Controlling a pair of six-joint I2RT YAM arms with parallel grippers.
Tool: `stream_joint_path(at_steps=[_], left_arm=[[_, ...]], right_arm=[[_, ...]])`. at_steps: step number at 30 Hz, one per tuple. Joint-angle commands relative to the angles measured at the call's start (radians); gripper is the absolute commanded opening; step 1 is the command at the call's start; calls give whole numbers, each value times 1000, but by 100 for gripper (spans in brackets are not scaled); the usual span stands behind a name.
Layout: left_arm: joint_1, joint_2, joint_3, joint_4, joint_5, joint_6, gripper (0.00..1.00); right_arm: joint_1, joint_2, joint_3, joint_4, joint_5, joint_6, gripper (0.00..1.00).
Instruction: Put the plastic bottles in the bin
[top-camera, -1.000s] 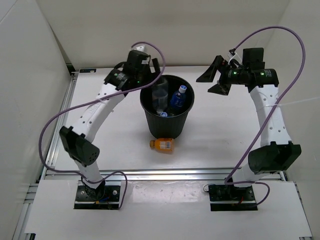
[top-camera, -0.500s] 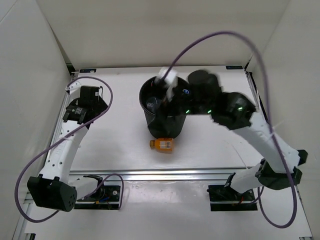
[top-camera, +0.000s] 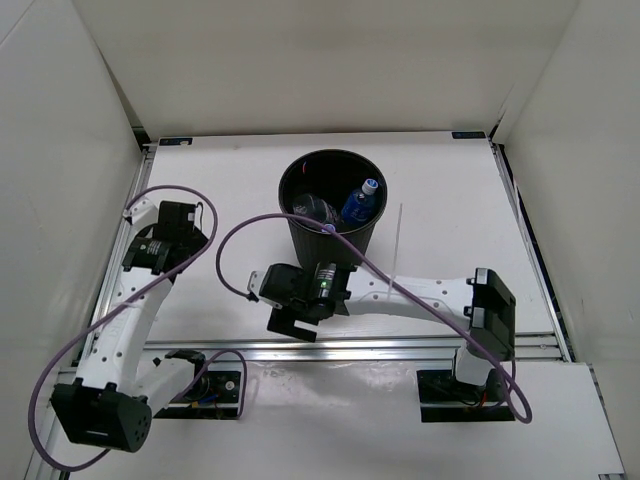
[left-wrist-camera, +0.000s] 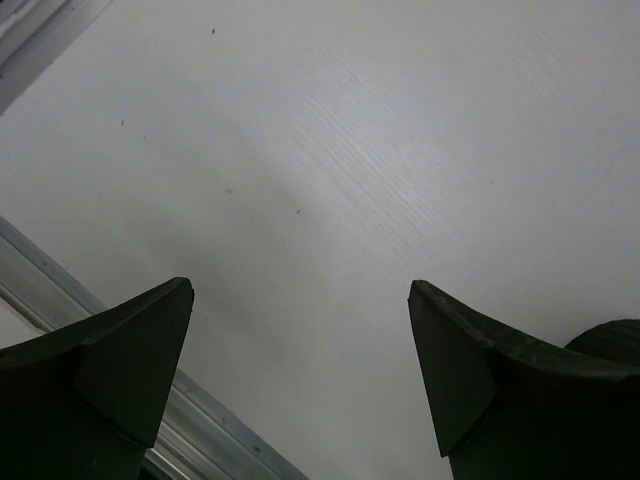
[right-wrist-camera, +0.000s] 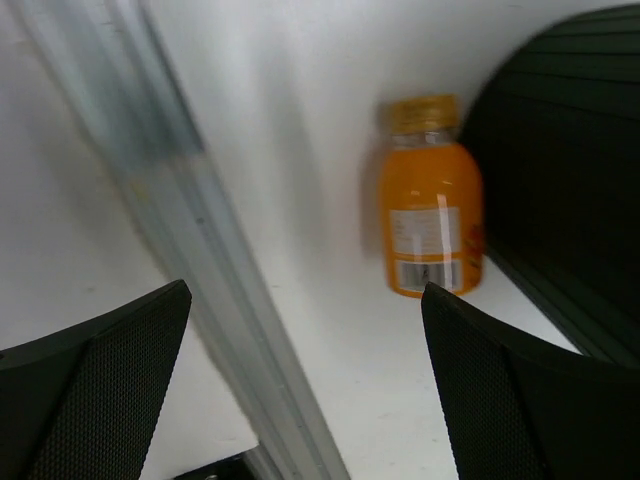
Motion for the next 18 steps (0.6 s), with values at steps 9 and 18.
stream_joint_path(at_steps=[9, 18], left_arm=[[-6, -163, -151, -66, 150, -67, 100], [-31, -183, -49, -117, 174, -18, 100]], right_arm=[[-38, 160, -36, 96, 329, 18, 100], [-153, 286, -8, 78, 362, 91, 100]])
